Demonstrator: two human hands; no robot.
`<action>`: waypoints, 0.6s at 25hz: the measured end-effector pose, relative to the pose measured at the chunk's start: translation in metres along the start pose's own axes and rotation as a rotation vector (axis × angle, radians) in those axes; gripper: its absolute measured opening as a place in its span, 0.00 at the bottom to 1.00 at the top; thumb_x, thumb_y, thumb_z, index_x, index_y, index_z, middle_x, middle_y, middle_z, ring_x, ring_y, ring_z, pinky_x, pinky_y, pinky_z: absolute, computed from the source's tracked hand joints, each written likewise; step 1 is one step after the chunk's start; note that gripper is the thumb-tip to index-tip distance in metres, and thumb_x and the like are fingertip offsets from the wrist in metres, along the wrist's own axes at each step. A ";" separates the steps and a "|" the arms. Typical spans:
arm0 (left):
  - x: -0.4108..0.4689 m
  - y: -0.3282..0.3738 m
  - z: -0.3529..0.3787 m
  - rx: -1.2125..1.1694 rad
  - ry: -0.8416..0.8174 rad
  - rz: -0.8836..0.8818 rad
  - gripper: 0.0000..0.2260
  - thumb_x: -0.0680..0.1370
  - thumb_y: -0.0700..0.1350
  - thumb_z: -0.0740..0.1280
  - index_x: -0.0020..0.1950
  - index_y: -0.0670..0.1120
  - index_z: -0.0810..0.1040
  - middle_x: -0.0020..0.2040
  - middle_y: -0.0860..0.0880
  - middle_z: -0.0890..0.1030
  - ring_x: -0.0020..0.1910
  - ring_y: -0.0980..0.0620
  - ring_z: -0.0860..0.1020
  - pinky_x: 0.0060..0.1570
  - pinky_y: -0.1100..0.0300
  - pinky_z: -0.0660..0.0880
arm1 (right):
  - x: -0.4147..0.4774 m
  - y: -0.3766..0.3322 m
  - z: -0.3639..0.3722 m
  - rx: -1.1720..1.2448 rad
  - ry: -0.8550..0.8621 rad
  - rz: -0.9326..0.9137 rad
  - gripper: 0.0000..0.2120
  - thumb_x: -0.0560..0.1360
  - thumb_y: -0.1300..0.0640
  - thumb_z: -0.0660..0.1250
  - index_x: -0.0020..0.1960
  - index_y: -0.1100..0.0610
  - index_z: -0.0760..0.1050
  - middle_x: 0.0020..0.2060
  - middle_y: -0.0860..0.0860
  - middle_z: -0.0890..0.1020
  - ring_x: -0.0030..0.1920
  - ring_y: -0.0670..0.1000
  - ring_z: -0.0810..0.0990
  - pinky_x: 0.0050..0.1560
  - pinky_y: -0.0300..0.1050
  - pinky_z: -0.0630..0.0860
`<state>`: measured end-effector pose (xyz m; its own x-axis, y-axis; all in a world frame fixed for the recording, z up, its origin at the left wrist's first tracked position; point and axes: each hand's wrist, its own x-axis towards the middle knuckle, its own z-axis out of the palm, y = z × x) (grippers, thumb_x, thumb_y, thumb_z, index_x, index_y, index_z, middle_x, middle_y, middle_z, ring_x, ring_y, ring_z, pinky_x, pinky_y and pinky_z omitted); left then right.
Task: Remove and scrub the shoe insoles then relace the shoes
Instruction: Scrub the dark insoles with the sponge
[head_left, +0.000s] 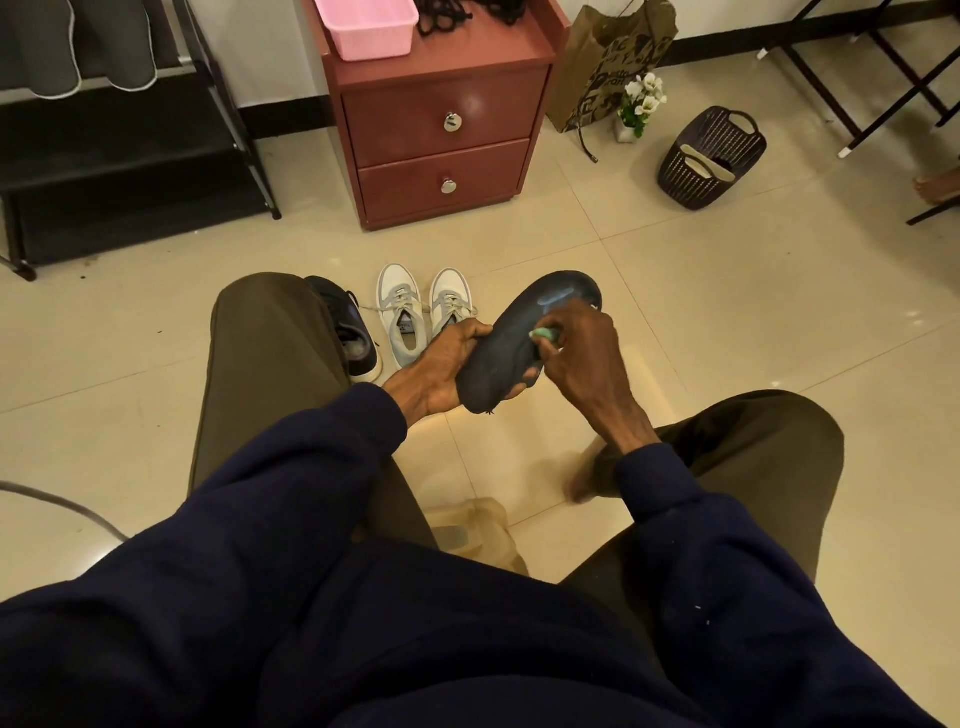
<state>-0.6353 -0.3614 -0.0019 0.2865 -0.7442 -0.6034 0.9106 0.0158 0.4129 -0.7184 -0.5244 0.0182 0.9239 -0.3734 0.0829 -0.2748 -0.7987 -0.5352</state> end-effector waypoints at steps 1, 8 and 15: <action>0.001 0.000 0.000 -0.011 0.005 -0.004 0.15 0.84 0.47 0.56 0.59 0.40 0.77 0.52 0.41 0.84 0.48 0.42 0.83 0.56 0.47 0.79 | -0.002 -0.005 0.000 0.047 -0.053 -0.053 0.06 0.74 0.61 0.75 0.50 0.60 0.84 0.45 0.52 0.83 0.42 0.47 0.79 0.40 0.36 0.74; 0.008 -0.005 -0.002 -0.001 0.064 -0.011 0.20 0.85 0.59 0.59 0.62 0.44 0.79 0.54 0.41 0.86 0.49 0.41 0.85 0.58 0.42 0.78 | -0.001 -0.010 0.007 0.047 -0.083 -0.128 0.05 0.75 0.59 0.75 0.49 0.59 0.85 0.44 0.52 0.84 0.42 0.49 0.80 0.42 0.43 0.77; 0.007 -0.002 -0.005 0.066 0.071 -0.002 0.13 0.83 0.51 0.61 0.51 0.44 0.79 0.47 0.43 0.80 0.40 0.46 0.81 0.46 0.54 0.81 | -0.012 -0.032 0.015 0.083 -0.330 -0.241 0.05 0.74 0.61 0.75 0.50 0.59 0.84 0.46 0.52 0.83 0.45 0.49 0.80 0.44 0.40 0.77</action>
<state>-0.6339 -0.3634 -0.0105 0.3074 -0.6949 -0.6501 0.8904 -0.0310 0.4542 -0.7173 -0.4874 0.0220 0.9986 0.0015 -0.0528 -0.0306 -0.7987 -0.6009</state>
